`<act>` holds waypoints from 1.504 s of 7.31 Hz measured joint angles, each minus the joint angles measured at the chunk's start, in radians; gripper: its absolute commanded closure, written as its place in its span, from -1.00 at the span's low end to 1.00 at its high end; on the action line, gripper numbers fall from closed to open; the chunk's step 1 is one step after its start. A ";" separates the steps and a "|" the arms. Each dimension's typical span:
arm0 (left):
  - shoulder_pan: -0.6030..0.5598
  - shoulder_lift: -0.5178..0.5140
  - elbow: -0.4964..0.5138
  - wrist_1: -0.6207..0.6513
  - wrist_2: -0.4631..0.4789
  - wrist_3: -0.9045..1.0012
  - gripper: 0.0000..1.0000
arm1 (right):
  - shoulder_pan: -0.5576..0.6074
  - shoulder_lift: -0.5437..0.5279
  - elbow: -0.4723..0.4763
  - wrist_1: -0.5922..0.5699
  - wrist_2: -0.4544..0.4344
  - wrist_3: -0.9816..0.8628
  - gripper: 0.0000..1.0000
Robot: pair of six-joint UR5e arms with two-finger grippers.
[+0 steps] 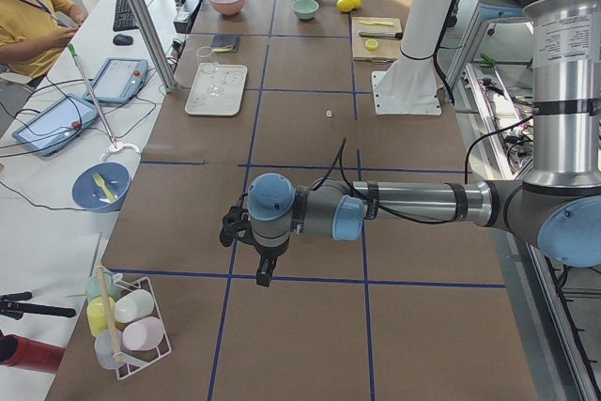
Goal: Pour ice into bowl
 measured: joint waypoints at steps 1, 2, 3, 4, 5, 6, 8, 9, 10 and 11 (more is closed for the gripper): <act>0.000 0.000 0.000 0.000 0.001 0.000 -1.00 | 0.004 -0.004 0.000 0.018 -0.001 0.001 -1.00; 0.000 0.000 0.001 -0.001 0.002 -0.002 -1.00 | 0.006 -0.006 0.000 0.039 -0.003 0.001 -1.00; 0.000 0.000 -0.001 0.001 0.004 -0.005 -1.00 | 0.007 -0.009 0.002 0.048 -0.006 -0.002 -1.00; 0.000 0.002 -0.002 0.010 0.005 -0.005 -1.00 | 0.008 -0.014 0.002 0.052 -0.008 -0.006 -1.00; 0.000 0.008 -0.005 0.024 0.007 -0.002 -1.00 | 0.008 -0.015 0.000 0.054 -0.009 -0.006 -1.00; -0.001 0.017 -0.010 0.036 0.008 0.001 -1.00 | 0.008 -0.012 -0.001 0.055 -0.008 -0.003 -1.00; -0.003 0.029 -0.013 0.044 0.008 0.002 -1.00 | 0.007 -0.009 -0.001 0.056 -0.006 0.003 -1.00; -0.003 0.031 -0.010 0.044 0.008 0.002 -1.00 | 0.007 -0.009 -0.002 0.055 -0.005 0.004 -1.00; -0.002 0.030 -0.005 0.042 0.007 0.002 -1.00 | 0.007 -0.010 -0.002 0.055 -0.002 0.004 -1.00; -0.002 0.027 -0.007 0.040 0.007 0.002 -1.00 | 0.007 -0.011 -0.001 0.055 -0.001 0.002 -1.00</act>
